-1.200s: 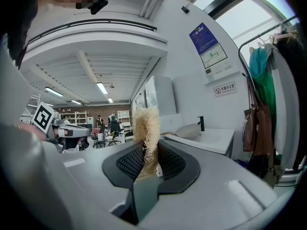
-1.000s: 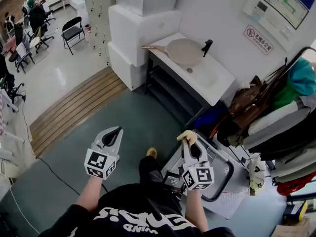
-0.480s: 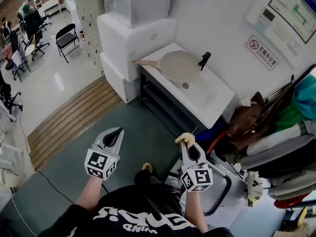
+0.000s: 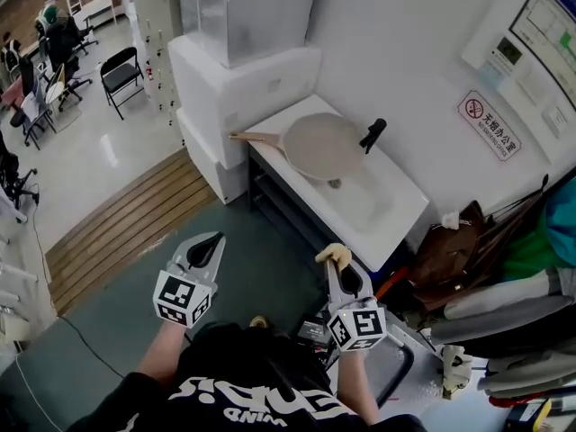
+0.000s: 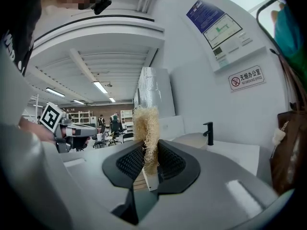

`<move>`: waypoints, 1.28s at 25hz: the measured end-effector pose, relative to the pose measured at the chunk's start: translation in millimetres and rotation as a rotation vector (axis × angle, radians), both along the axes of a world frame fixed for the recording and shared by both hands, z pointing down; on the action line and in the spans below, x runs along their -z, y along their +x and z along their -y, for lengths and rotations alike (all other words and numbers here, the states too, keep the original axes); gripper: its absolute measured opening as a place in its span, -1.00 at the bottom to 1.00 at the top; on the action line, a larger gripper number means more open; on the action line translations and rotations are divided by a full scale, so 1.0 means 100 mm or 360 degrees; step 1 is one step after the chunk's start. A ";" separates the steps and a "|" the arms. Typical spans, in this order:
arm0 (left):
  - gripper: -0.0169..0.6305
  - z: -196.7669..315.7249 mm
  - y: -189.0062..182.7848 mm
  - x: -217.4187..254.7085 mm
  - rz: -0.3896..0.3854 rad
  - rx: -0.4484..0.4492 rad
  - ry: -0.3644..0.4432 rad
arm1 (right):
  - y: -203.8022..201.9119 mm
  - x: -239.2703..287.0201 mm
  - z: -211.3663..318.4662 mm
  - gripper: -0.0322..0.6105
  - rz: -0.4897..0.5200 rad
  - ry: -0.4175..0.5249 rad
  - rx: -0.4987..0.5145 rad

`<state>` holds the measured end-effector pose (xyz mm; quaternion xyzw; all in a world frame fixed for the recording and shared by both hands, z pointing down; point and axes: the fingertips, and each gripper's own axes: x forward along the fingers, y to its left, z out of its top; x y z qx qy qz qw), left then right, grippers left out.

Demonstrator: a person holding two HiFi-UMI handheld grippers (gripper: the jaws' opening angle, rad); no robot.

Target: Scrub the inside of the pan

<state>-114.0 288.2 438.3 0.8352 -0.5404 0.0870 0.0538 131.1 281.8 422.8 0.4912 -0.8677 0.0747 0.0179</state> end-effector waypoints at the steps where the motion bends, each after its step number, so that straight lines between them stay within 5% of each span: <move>1: -0.96 0.05 0.01 -0.02 0.0001 0.0001 -0.0006 | -0.01 -0.01 0.05 -0.67 0.0002 -0.0005 0.0008; 13: -0.96 0.75 -0.04 -0.13 0.0004 0.0007 -0.0020 | -0.03 -0.14 0.67 -0.67 -0.0007 -0.0037 0.0017; 32: -0.96 2.85 -0.17 -0.03 -0.0060 -0.0235 -0.0017 | -0.31 -0.06 2.47 -0.67 -0.0047 -0.0055 -0.0140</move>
